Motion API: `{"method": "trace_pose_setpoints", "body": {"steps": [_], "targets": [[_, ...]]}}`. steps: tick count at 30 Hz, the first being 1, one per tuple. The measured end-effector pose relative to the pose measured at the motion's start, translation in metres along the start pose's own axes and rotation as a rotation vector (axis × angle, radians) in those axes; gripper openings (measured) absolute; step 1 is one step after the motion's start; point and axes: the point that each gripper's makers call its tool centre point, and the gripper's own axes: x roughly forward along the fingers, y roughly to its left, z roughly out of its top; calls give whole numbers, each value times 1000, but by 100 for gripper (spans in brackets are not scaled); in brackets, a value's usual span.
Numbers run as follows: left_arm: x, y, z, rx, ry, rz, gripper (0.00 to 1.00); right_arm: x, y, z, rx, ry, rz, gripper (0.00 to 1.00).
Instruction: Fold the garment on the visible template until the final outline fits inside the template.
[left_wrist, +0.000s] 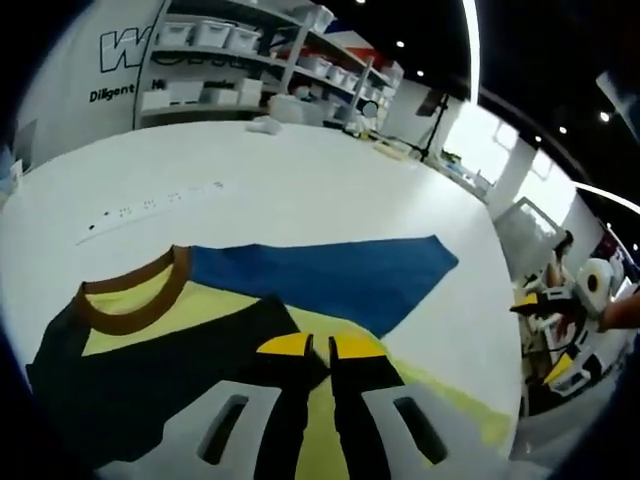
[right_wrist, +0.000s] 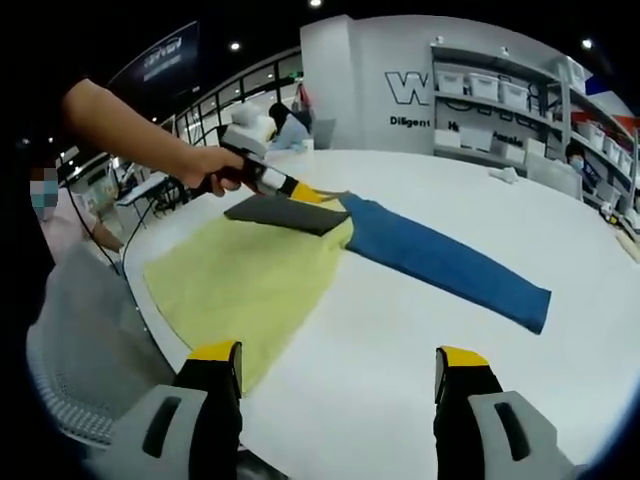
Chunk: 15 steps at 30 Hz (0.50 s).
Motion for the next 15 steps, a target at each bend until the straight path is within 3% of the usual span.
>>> {"method": "trace_pose_setpoints", "body": {"steps": [15], "targets": [[-16, 2, -1, 60, 6, 0, 18, -2, -24, 11, -5, -7, -42, 76]]}}
